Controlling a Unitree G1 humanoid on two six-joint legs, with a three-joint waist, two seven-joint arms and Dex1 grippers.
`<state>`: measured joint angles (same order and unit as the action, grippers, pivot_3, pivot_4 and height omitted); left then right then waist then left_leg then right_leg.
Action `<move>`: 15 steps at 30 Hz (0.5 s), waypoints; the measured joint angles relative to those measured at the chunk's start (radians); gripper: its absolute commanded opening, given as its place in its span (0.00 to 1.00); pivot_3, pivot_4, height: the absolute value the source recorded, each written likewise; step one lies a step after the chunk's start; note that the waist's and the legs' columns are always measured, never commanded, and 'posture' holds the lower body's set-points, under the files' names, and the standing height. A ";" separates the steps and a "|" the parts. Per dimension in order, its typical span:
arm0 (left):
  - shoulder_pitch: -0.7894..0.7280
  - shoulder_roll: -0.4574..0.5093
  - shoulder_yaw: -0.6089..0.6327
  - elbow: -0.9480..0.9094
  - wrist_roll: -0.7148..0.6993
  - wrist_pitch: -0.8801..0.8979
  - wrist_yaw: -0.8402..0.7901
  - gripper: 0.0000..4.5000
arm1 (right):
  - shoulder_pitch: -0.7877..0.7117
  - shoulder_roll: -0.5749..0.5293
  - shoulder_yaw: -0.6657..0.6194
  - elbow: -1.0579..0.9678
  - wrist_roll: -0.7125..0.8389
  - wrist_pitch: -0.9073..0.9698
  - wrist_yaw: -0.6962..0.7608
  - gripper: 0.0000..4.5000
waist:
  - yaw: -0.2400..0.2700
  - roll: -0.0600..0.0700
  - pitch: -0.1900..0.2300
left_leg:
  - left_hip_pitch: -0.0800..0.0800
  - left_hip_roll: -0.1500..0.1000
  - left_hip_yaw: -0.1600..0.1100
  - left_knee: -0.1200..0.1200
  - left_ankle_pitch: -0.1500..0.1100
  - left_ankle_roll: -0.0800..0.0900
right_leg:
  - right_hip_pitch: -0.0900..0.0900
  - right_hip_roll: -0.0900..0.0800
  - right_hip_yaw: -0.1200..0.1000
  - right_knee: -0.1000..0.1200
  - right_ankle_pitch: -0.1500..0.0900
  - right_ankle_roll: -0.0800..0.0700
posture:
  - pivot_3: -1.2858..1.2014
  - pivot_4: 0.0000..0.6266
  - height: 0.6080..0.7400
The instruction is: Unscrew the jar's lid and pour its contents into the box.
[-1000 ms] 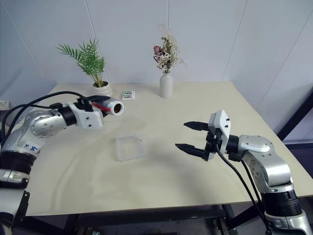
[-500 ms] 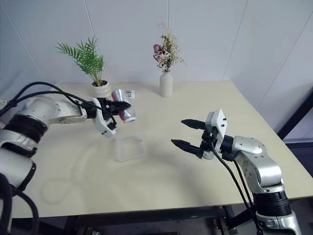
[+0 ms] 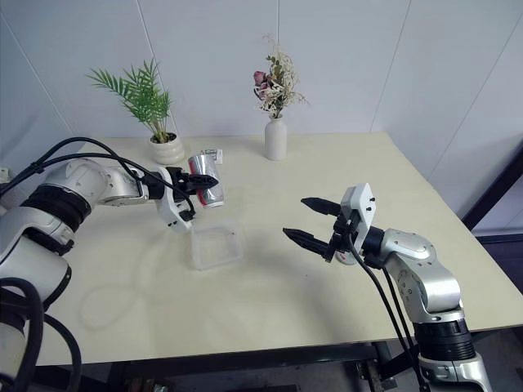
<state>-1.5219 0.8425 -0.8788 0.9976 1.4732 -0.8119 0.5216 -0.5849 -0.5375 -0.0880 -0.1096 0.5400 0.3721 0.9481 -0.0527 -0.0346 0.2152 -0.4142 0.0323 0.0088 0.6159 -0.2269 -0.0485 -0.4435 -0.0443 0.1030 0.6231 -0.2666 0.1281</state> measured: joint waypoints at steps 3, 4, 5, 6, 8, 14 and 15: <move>0.003 0.002 0.069 0.043 -0.128 -0.059 -0.090 0.43 | 0.000 0.000 0.000 0.000 0.000 -0.001 0.000 0.99 | 0.000 0.000 0.000 | 0.000 0.000 0.000 0.001 0.000 0.000 | 0.000 0.000 0.000 0.001 0.000 0.000 | 0.52 0.24 1.00; 0.011 0.000 0.117 0.071 -0.204 -0.084 -0.152 0.43 | 0.000 0.000 0.000 0.000 0.000 -0.001 0.000 0.99 | 0.000 0.000 0.000 | 0.000 0.000 0.001 0.002 0.000 0.000 | 0.000 0.000 0.000 0.002 0.000 0.000 | 0.52 0.24 1.00; 0.037 -0.010 0.208 0.118 -0.340 -0.113 -0.271 0.43 | 0.000 0.000 0.000 0.000 0.000 0.000 0.000 0.99 | 0.000 0.000 0.000 | 0.001 0.000 0.002 0.002 0.000 0.000 | 0.000 0.000 0.001 0.002 0.000 0.000 | 0.52 0.24 1.00; 0.069 -0.020 0.292 0.159 -0.470 -0.130 -0.394 0.43 | 0.000 0.000 0.000 -0.001 0.001 0.000 0.000 0.99 | -0.001 0.000 0.000 | 0.002 0.000 0.003 0.003 0.000 0.000 | 0.000 0.000 0.001 0.004 0.000 -0.001 | 0.52 0.24 1.00; 0.175 -0.054 0.467 0.198 -0.764 -0.105 -0.688 0.43 | 0.000 -0.001 0.000 -0.001 0.001 0.000 0.000 0.99 | -0.002 0.000 0.000 | 0.003 0.000 0.004 0.005 0.000 0.000 | 0.000 0.000 0.001 0.006 0.000 -0.001 | 0.52 0.24 1.00; 0.504 -0.133 0.823 -0.107 -1.392 0.340 -1.196 0.43 | 0.000 -0.010 -0.002 -0.007 0.002 0.003 0.001 0.99 | -0.007 0.000 0.000 | 0.001 0.001 0.002 0.014 0.000 0.000 | 0.000 0.001 0.002 0.015 0.000 -0.001 | 0.52 0.24 1.00; 0.564 -0.143 0.876 -0.211 -1.487 0.451 -1.232 0.43 | 0.000 -0.014 -0.002 -0.007 0.003 0.005 0.004 0.99 | -0.007 0.000 0.000 | 0.001 0.001 0.001 0.015 0.000 0.000 | 0.000 0.001 0.003 0.015 0.000 -0.001 | 0.52 0.24 1.00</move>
<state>-0.9575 0.6997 -0.0028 0.7861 -0.0138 -0.3606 -0.7105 -0.5849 -0.5518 -0.0902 -0.1169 0.5427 0.3767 0.9519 -0.0602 -0.0345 0.2152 -0.4131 0.0333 0.0099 0.6307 -0.2269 -0.0484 -0.4435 -0.0431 0.1055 0.6386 -0.2666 0.1272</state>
